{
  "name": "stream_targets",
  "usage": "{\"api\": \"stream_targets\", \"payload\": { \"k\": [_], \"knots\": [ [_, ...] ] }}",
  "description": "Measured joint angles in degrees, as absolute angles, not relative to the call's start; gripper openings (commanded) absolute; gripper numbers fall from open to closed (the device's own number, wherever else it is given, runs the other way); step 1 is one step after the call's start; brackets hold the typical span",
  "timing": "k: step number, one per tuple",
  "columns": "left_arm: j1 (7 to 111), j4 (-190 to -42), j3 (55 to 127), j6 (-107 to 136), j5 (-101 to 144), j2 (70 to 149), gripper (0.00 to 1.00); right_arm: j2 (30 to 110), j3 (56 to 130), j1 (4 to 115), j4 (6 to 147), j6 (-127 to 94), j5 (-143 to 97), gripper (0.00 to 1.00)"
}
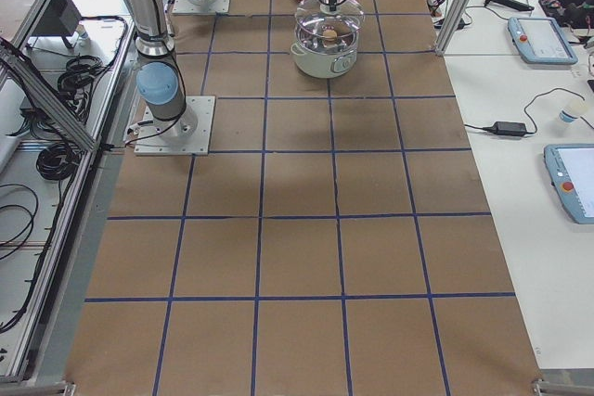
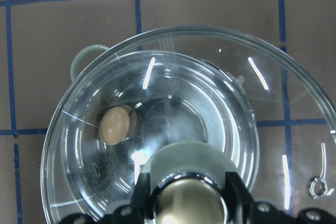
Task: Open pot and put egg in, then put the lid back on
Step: 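Raise the left gripper away while the right gripper carries the lid back over the pot, then lower the glass lid onto the pot with the right gripper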
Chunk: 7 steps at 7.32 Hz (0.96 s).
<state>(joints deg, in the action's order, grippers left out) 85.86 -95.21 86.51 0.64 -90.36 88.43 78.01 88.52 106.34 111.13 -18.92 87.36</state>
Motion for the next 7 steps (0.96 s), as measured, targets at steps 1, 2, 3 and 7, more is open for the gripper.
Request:
{"api": "stream_targets", "payload": {
  "k": [1, 2, 3, 7],
  "knots": [
    [85.44, -96.85, 84.04, 0.33, -90.95, 89.33, 1.0, 76.69, 88.35, 107.67, 112.39, -20.42, 87.18, 0.25],
    [85.5, -98.35, 82.53, 0.33, -90.94, 90.03, 1.0, 75.48, 88.35, 108.79, 113.35, -21.5, 87.05, 0.25],
    [85.92, -99.05, 82.27, 0.23, -91.05, 90.38, 1.0, 74.41, 88.45, 109.44, 114.4, -22.02, 86.98, 0.25],
    [87.28, -99.16, 85.01, -0.8, -91.25, 88.62, 1.0, 73.7, 90.12, 109.84, 115.18, -21.76, 87.31, 0.24]
  ]
}}
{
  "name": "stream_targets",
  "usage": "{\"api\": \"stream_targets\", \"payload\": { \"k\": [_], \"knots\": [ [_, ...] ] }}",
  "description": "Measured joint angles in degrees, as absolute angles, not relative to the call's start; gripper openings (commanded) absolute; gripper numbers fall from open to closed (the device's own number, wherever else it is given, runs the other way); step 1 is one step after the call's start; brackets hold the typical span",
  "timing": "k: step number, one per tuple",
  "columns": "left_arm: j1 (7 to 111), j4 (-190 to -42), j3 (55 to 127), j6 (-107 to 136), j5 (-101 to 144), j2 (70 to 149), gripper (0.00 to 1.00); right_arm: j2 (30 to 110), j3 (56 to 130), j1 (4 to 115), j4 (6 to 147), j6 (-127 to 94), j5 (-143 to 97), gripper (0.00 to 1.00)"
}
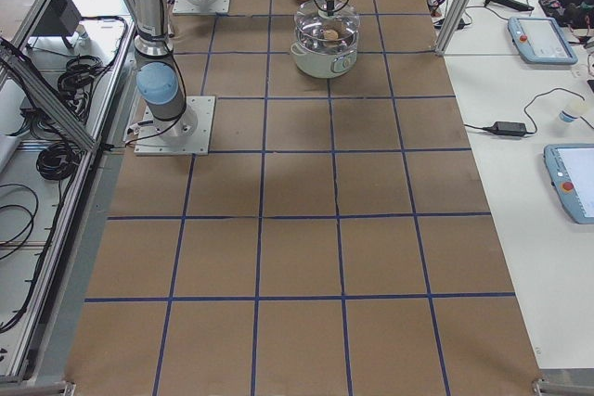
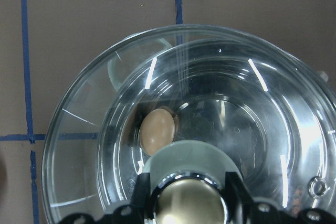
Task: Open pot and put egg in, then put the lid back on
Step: 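Lower the glass lid onto the pot with the right gripper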
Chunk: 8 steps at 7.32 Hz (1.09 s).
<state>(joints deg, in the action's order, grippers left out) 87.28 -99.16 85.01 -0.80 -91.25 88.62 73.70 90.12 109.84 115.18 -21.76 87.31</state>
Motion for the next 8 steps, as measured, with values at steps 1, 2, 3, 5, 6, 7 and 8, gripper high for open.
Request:
{"api": "stream_targets", "payload": {
  "k": [1, 2, 3, 5, 6, 7, 8],
  "knots": [
    [87.19, -98.42, 85.15, -0.68, -91.36, 88.41, 1.0, 73.72, 90.77, 109.65, 115.14, -20.68, 87.45, 0.24],
    [87.01, -96.91, 85.2, -0.48, -91.41, 88.26, 1.0, 73.95, 91.81, 109.28, 115.23, -19.08, 87.48, 0.24],
    [86.89, -95.81, 85.26, -0.58, -91.44, 88.2, 1.0, 74.39, 92.82, 109.0, 115.47, -18.09, 87.47, 0.24],
    [86.92, -95.18, 86.08, -0.52, -91.31, 87.87, 1.0, 74.76, 93.74, 108.72, 116.03, -17.32, 87.51, 0.24],
    [86.91, -95.01, 86.65, -0.4, -91.26, 87.56, 1.0, 74.83, 94.03, 108.39, 116.26, -16.83, 87.49, 0.24],
    [86.88, -94.9, 86.95, -0.3, -91.22, 87.39, 1.0, 74.85, 94.29, 107.96, 116.65, -16.51, 87.39, 0.24],
    [86.85, -94.86, 87.1, -0.16, -91.2, 87.32, 1.0, 74.88, 94.41, 107.72, 117.36, -16.38, 87.23, 0.24]
  ]
}}
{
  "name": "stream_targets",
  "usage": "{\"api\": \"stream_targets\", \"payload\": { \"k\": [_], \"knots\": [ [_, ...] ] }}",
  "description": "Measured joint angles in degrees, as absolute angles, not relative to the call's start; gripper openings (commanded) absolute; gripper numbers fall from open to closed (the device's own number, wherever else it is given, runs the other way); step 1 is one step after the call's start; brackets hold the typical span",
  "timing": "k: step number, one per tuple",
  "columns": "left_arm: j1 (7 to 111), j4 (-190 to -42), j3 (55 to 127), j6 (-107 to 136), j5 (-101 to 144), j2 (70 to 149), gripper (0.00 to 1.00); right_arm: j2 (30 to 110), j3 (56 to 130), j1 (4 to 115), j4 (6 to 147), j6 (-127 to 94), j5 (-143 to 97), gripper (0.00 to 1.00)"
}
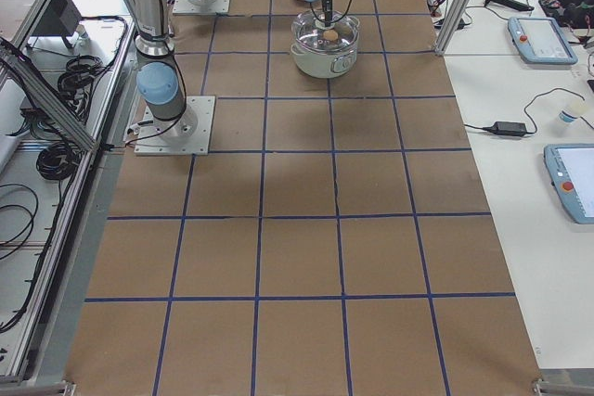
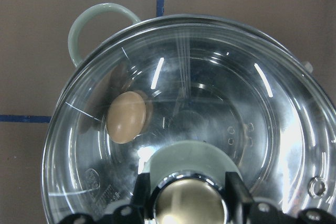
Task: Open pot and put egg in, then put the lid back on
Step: 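Lower the glass lid onto the pot with the right gripper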
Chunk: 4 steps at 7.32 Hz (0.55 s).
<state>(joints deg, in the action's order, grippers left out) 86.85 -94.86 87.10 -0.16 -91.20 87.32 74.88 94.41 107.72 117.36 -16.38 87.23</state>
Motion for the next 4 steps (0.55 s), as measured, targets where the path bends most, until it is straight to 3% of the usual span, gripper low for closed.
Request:
{"api": "stream_targets", "payload": {
  "k": [4],
  "knots": [
    [86.96, -94.84, 87.21, 0.14, -91.17, 87.25, 1.0, 74.87, 94.46, 107.63, 119.68, -16.29, 86.83, 0.25]
  ]
}}
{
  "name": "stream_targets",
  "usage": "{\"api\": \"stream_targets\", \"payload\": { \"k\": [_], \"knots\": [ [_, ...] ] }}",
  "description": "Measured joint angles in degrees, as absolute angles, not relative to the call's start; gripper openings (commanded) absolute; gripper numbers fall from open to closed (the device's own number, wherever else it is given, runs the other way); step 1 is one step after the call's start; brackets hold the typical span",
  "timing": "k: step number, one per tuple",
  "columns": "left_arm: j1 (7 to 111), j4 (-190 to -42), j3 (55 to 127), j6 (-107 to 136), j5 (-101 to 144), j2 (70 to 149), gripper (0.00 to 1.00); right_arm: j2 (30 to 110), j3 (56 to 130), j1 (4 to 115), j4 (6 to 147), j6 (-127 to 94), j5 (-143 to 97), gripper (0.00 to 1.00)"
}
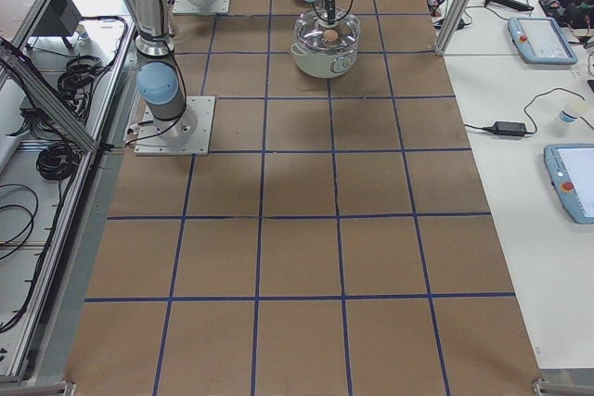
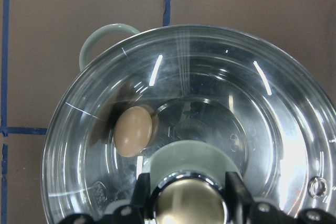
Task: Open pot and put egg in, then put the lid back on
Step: 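Lower the glass lid onto the pot with the right gripper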
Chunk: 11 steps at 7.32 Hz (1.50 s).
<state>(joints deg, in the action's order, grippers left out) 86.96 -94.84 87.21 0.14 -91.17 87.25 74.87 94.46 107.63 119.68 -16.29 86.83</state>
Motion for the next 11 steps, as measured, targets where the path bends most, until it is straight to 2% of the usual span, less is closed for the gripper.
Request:
{"api": "stream_targets", "payload": {
  "k": [9, 10, 11],
  "knots": [
    [87.03, -94.75, 87.45, 0.26, -91.14, 87.22, 1.0, 74.82, 96.12, 107.67, 122.16, -16.87, 86.71, 0.25],
    [87.02, -94.74, 87.45, 0.26, -91.14, 87.23, 1.0, 74.82, 96.14, 107.66, 122.12, -16.87, 86.74, 0.28],
    [87.01, -94.73, 87.45, 0.26, -91.14, 87.23, 1.0, 74.82, 96.15, 107.66, 122.11, -16.76, 86.77, 0.44]
  ]
}}
